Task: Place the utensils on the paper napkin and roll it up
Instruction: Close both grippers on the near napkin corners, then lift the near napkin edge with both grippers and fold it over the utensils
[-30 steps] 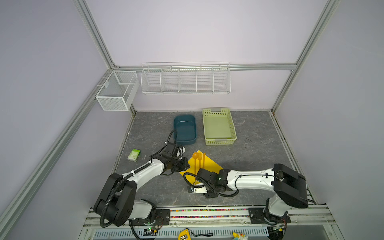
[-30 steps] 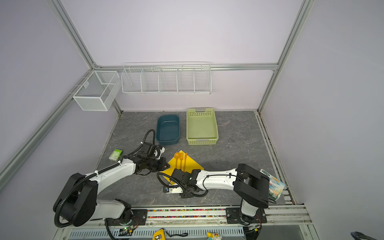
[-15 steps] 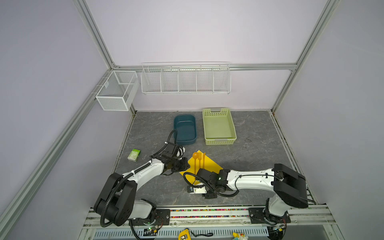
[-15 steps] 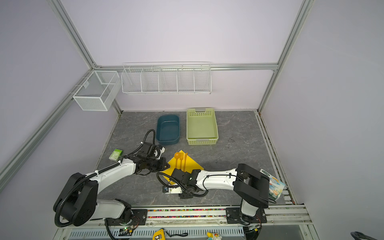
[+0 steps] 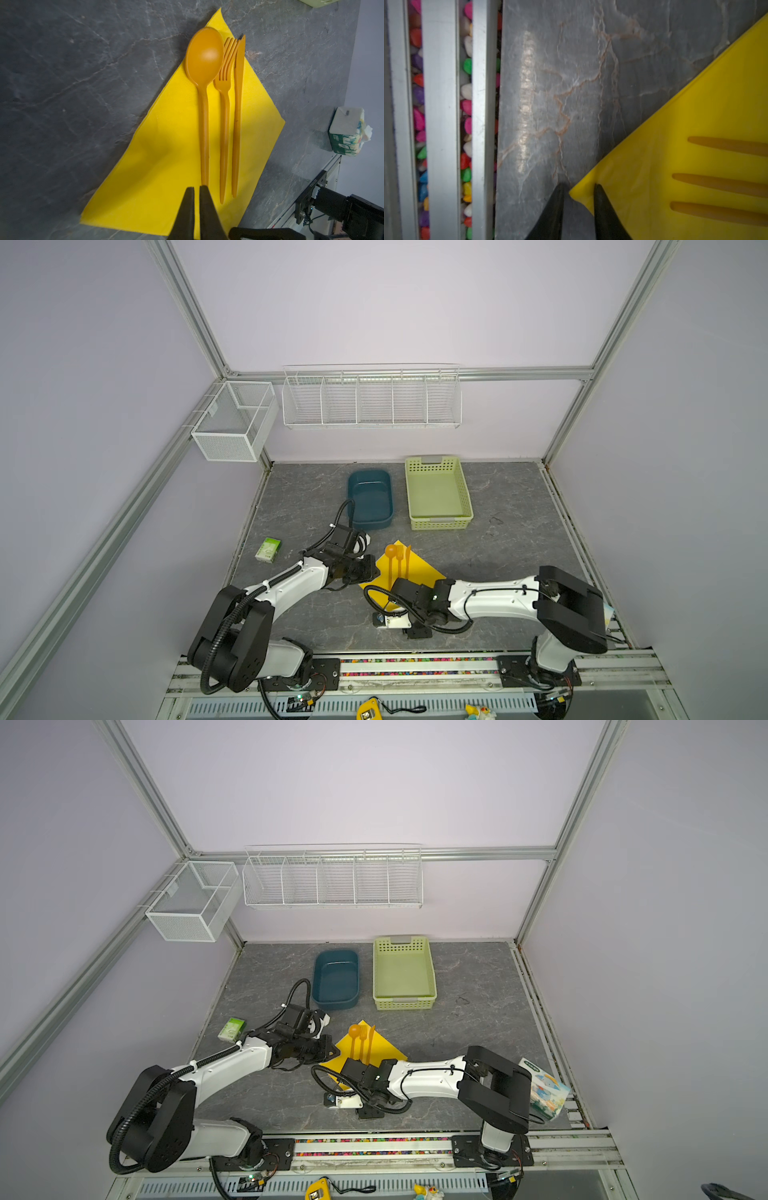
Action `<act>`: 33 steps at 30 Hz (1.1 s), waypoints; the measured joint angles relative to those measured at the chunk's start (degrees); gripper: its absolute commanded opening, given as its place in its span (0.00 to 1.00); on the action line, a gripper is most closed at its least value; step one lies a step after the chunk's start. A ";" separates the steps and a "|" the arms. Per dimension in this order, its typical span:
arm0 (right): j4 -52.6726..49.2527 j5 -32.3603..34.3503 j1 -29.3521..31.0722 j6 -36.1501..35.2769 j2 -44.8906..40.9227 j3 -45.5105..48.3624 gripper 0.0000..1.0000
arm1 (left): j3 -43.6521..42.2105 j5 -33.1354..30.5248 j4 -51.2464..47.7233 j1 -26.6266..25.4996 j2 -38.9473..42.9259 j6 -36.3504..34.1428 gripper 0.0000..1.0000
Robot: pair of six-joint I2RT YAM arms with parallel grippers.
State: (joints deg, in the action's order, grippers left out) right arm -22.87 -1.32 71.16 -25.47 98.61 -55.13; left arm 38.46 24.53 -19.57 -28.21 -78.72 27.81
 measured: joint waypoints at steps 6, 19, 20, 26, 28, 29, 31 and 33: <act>0.20 0.90 0.20 0.70 0.02 0.00 0.09 | 0.00 0.15 0.00 0.00 0.00 0.00 0.08; -0.26 0.31 -0.04 1.95 -0.57 -0.15 0.07 | -1.57 1.25 -1.79 -4.66 0.57 0.02 0.00; -0.33 0.09 -0.17 2.12 -0.81 -0.15 0.07 | -2.16 1.25 -1.84 -4.66 0.76 0.02 0.00; -0.63 -1.38 -1.88 3.02 -3.58 -0.33 0.07 | -4.39 1.25 -2.19 -4.66 1.03 0.00 0.00; -0.68 -1.68 -2.54 3.19 -3.96 -0.81 0.07 | -4.72 1.25 -2.14 -4.66 1.03 0.00 0.00; -0.66 -1.77 -2.86 3.23 -3.98 -1.01 0.07 | -4.90 1.27 -2.12 -4.66 0.98 0.00 0.00; -0.66 -1.77 -3.56 3.48 -4.00 -1.36 0.07 | -5.31 1.27 -2.10 -4.66 0.92 0.00 0.00; -0.72 -1.97 -4.39 3.89 -4.00 -1.57 0.07 | -5.86 1.27 -2.12 -4.66 0.92 0.00 0.00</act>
State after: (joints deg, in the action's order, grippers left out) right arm -23.59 -3.29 66.76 -21.58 94.61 -56.71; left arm 32.60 25.80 -21.69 -32.86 -77.80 27.81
